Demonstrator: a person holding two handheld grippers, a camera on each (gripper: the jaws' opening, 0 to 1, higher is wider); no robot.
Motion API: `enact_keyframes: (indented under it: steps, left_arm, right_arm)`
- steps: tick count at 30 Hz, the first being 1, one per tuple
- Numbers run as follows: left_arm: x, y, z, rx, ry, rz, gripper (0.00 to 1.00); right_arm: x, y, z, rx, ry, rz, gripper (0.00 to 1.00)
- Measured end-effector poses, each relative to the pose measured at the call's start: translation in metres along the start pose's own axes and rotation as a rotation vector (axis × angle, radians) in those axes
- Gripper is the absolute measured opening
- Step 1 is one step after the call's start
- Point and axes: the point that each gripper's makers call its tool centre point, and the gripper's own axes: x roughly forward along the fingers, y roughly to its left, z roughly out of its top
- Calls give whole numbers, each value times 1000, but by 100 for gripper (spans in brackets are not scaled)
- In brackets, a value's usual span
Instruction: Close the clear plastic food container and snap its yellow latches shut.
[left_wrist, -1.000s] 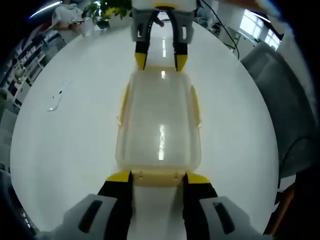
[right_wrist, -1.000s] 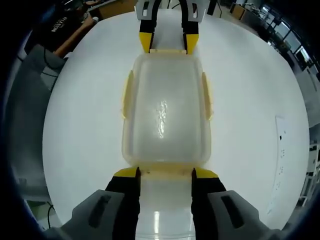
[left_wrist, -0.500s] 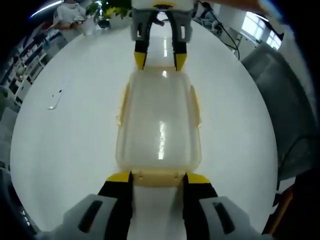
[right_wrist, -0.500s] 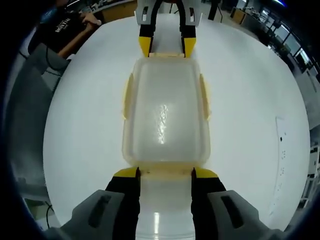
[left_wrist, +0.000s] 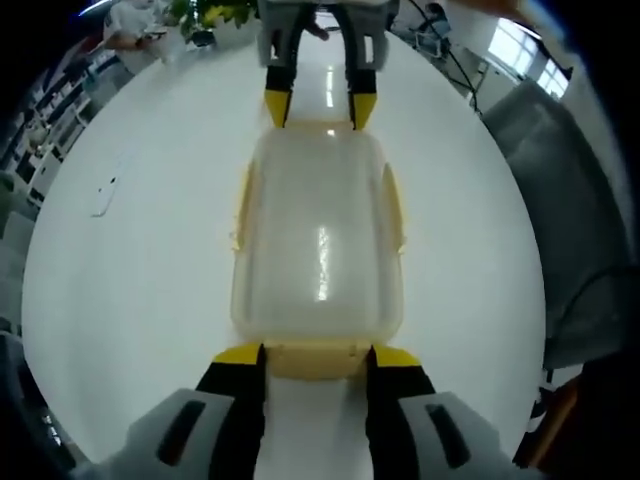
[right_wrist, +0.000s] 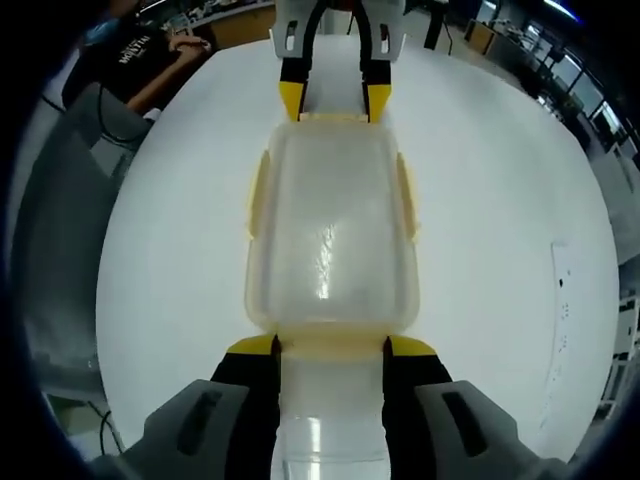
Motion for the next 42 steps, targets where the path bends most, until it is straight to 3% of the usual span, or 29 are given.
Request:
enact_keyframes:
  steps: [9, 18, 27, 42]
  left_arm:
    - [-33, -3, 21, 6, -6, 50, 34]
    - [-55, -8, 55, 6, -12, 78, 34]
    - [-56, -6, 97, 38, -32, 108, 34]
    - [-27, -1, 152, 63, -30, 104, 34]
  right_arm:
    - [-31, -1, 4, -17, -13, -38, 36]
    - [-70, 5, -10, -32, -9, -71, 36]
    - [-95, -2, -44, -34, 23, -109, 36]
    - [-114, -4, -104, -10, 45, -123, 36]
